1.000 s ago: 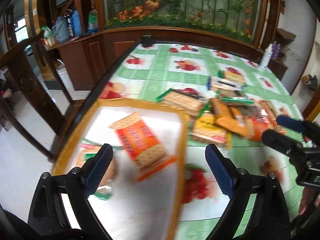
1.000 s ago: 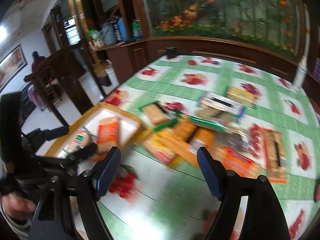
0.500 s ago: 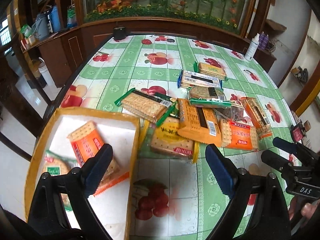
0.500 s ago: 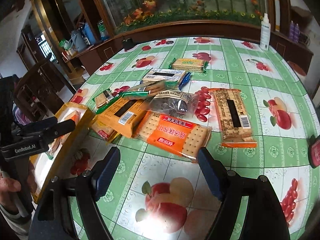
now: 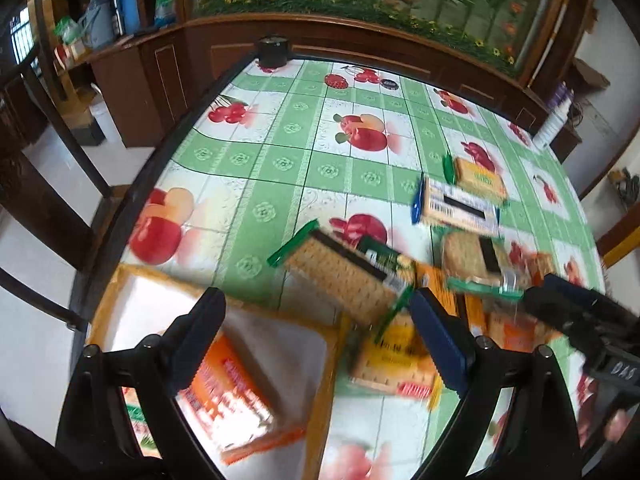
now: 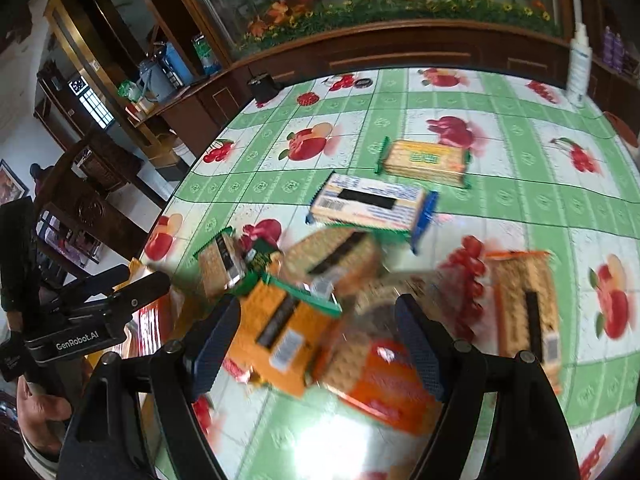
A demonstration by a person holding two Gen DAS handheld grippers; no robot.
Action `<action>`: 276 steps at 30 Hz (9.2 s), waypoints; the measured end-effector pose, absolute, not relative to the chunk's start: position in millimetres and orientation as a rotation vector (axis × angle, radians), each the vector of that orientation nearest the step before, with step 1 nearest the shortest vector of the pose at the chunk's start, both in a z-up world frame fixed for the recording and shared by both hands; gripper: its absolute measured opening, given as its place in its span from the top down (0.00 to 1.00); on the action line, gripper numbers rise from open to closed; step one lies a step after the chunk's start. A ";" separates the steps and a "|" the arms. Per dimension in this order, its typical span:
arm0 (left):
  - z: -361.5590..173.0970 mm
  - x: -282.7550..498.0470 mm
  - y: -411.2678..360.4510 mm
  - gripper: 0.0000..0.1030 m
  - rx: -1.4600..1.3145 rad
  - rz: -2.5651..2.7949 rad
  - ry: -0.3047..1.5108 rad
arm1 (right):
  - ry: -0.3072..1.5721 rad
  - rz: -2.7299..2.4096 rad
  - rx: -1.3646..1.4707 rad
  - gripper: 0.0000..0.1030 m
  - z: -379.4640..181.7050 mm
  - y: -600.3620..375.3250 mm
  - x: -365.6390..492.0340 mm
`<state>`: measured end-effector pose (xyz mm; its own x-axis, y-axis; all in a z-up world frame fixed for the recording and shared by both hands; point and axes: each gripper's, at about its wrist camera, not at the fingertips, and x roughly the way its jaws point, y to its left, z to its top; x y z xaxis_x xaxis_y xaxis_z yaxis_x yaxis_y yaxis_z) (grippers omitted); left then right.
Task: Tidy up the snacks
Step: 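Grasp the green-ended rectangular cracker pack with the left tool while the right tool grasps the black-label round cracker bag, then carry both packs into the cardboard box and open both tools to release them, then withdraw both open tools from the box back over the table, then grasp the orange barcode biscuit pack with the left tool while the right tool reaches toward the clear snack bag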
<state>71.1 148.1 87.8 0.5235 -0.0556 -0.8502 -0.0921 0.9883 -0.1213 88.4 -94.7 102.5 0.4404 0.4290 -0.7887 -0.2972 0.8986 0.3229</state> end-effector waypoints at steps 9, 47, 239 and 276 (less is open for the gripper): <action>64.2 102.2 142.6 0.09 -0.244 -0.016 1.113 | 1.085 0.426 0.152 0.23 87.1 -84.4 114.1; 22.5 149.5 126.6 0.44 -0.165 -0.069 1.215 | 1.125 0.380 0.130 0.22 88.1 -79.2 136.7; 66.0 46.6 42.1 0.16 -0.036 -0.089 1.050 | 0.988 0.406 0.216 0.20 86.1 -167.0 6.2; 32.9 81.2 16.9 0.23 0.028 -0.104 1.111 | 0.996 0.409 0.276 0.20 82.3 -186.9 35.3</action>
<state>81.2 16.9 32.9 0.4396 -0.0699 -0.8955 0.0979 0.9948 -0.0295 35.3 -186.9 82.3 0.4772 0.4541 -0.7524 -0.2062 0.8901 0.4065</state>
